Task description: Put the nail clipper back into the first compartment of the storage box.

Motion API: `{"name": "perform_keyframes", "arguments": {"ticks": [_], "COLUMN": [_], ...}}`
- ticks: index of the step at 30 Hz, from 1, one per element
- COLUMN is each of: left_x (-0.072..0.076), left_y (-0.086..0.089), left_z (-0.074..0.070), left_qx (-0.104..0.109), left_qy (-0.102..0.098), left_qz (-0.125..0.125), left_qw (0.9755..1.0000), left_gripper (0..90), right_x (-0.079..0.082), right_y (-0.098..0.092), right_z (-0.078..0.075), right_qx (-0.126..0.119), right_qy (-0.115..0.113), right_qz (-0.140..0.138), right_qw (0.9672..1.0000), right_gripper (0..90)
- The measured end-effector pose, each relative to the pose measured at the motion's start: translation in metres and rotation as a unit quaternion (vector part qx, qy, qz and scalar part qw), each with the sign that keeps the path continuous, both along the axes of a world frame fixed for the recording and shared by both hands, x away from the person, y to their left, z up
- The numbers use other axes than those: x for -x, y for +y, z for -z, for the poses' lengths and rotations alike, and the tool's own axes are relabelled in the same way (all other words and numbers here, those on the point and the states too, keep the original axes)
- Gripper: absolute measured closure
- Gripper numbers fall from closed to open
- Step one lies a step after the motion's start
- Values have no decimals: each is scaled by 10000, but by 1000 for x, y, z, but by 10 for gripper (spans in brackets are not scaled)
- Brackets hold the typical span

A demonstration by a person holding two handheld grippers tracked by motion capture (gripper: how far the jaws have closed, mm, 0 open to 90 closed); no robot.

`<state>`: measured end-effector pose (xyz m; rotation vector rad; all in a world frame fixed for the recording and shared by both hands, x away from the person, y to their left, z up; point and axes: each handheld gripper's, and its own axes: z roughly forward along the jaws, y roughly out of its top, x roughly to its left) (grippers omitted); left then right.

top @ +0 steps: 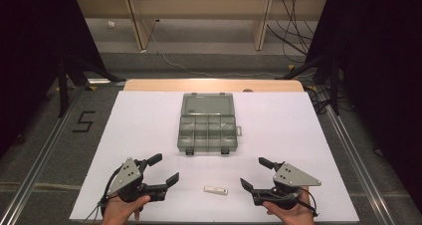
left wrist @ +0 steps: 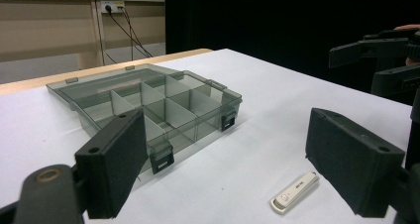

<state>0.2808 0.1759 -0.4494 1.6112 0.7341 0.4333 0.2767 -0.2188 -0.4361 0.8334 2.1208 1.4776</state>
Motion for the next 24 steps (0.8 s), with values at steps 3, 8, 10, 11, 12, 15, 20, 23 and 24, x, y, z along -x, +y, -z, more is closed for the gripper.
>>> {"name": "perform_keyframes", "arguments": {"ticks": [3, 8, 10, 11, 12, 15, 20, 23, 24], "left_x": [0, 0, 0, 0, 0, 0, 0, 0, 0], "left_y": [0, 0, 0, 0, 0, 0, 0, -1, 0], "left_z": [0, 0, 0, 0, 0, 1, 1, 0, 0], "left_qx": [2, 10, 7, 3, 5, 35, 37, 52, 35], "left_qy": [5, 23, 25, 26, 26, 9, 12, 15, 16], "left_qz": [2, -30, -31, -29, -29, -5, -11, -20, -27], "left_qw": [10000, 10000, 10000, 10000, 10000, 10000, 10000, 10000, 10000], "left_gripper": [161, 161, 161, 161, 161, 160, 161, 160, 160], "right_x": [0, 0, 0, 0, -1, -1, -4, -5, -5], "right_y": [0, 2, 2, 2, 2, 2, 4, 7, 7], "right_z": [0, 0, 0, 0, 0, -1, -1, -2, -2], "right_qx": [-36, 36, 56, 56, 89, 127, 276, 408, 408], "right_qy": [-33, 17, 52, 52, -19, 32, 82, 71, 71], "right_qz": [-4, -78, -79, -79, -75, -123, -259, -323, -323], "right_qw": [10000, 10000, 9999, 9999, 9999, 9998, 9993, 9986, 9986], "right_gripper": [157, 157, 157, 157, 157, 158, 161, 171, 171]}}
